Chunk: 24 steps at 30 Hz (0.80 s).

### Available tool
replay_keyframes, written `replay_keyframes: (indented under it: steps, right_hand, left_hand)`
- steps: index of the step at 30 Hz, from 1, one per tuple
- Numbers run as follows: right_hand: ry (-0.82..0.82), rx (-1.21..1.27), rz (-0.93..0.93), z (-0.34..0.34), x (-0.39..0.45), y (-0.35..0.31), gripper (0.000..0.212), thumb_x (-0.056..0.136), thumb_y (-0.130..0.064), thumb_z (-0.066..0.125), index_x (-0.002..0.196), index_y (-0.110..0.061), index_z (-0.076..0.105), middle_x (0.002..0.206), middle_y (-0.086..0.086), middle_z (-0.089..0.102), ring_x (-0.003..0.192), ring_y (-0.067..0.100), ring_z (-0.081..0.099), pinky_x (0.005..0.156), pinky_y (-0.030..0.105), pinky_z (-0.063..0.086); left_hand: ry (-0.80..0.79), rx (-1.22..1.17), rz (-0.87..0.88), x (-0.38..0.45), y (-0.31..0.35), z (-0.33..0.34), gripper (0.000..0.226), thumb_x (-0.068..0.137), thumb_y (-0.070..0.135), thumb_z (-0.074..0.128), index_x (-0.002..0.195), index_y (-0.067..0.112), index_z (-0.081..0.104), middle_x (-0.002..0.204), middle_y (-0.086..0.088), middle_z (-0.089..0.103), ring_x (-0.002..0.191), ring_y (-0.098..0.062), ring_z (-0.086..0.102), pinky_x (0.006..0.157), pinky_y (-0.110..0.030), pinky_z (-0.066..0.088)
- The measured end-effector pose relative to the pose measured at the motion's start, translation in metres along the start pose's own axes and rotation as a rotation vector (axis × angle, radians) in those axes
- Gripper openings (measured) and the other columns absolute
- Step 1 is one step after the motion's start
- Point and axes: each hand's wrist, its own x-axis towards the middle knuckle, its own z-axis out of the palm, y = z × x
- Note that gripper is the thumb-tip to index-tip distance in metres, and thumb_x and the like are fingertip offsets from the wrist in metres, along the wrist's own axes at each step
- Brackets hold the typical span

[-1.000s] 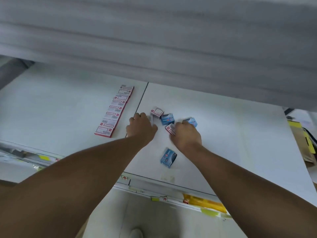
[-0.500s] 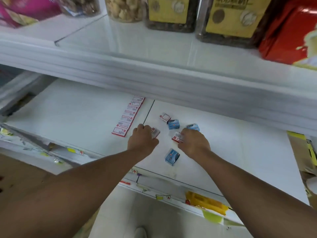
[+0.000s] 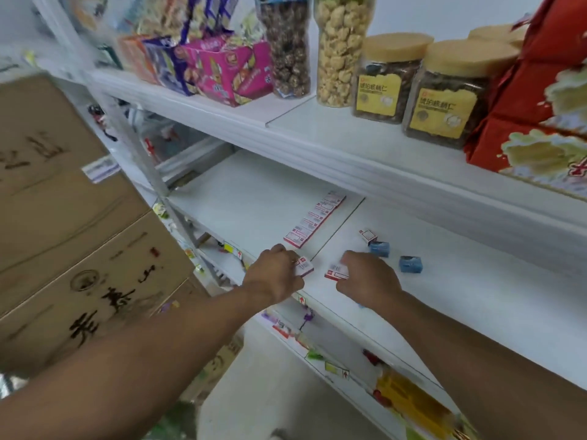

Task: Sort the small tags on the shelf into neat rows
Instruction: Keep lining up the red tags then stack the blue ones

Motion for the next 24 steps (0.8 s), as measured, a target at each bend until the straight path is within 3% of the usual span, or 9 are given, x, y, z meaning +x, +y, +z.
replay_keyframes:
  steps: [5,9,13,17,20,24]
  right_hand:
    - [-0.049,0.020,-0.128,-0.007,-0.012,-0.035,0.030,0.089,-0.032,0.073,0.116,-0.026,0.062,0.110,-0.004,0.073,0.087,0.016,0.068,0.062,0.027,0.052]
    - [-0.039,0.030,-0.209,-0.002,-0.029,-0.070,0.029,0.094,-0.036,0.072,0.118,-0.025,0.059,0.113,-0.001,0.072,0.097,0.020,0.070,0.070,0.030,0.056]
    - [-0.071,0.006,-0.290,0.011,-0.048,-0.110,0.033,0.095,-0.041,0.072,0.120,-0.025,0.058,0.115,-0.003,0.071,0.101,0.021,0.071,0.067,0.027,0.050]
    - [-0.075,0.003,-0.350,0.019,-0.065,-0.157,0.031,0.093,-0.043,0.071,0.117,-0.026,0.060,0.109,-0.003,0.072,0.097,0.020,0.071,0.072,0.029,0.055]
    - [-0.093,0.021,-0.370,0.029,-0.081,-0.196,0.029,0.092,-0.040,0.071,0.116,-0.027,0.060,0.105,-0.004,0.072,0.098,0.021,0.071,0.078,0.032,0.056]
    - [-0.094,-0.010,-0.437,0.047,-0.102,-0.243,0.034,0.096,-0.034,0.065,0.127,-0.023,0.059,0.115,0.002,0.070,0.108,0.025,0.068,0.084,0.034,0.054]
  left_hand:
    - [0.029,0.014,-0.077,-0.037,-0.032,-0.023,0.060,0.076,0.041,0.077,0.133,0.021,0.071,0.119,-0.005,0.060,0.111,-0.030,0.064,0.092,-0.044,0.060]
    - [0.067,0.001,-0.146,-0.077,-0.062,-0.035,0.062,0.083,0.043,0.074,0.141,0.022,0.066,0.131,-0.007,0.060,0.123,-0.031,0.061,0.100,-0.043,0.055]
    - [0.099,-0.022,-0.244,-0.124,-0.095,-0.044,0.062,0.083,0.040,0.076,0.142,0.026,0.064,0.134,-0.004,0.061,0.121,-0.028,0.062,0.099,-0.039,0.055]
    - [0.141,-0.031,-0.295,-0.178,-0.131,-0.058,0.063,0.084,0.054,0.078,0.142,0.030,0.064,0.138,0.000,0.060,0.123,-0.024,0.061,0.104,-0.038,0.053]
    - [0.148,-0.018,-0.302,-0.221,-0.150,-0.069,0.062,0.090,0.052,0.075,0.145,0.030,0.062,0.140,0.001,0.057,0.128,-0.024,0.057,0.110,-0.042,0.051]
    - [0.163,0.033,-0.304,-0.265,-0.173,-0.073,0.063,0.093,0.050,0.071,0.150,0.029,0.056,0.140,0.001,0.054,0.131,-0.025,0.050,0.111,-0.046,0.048]
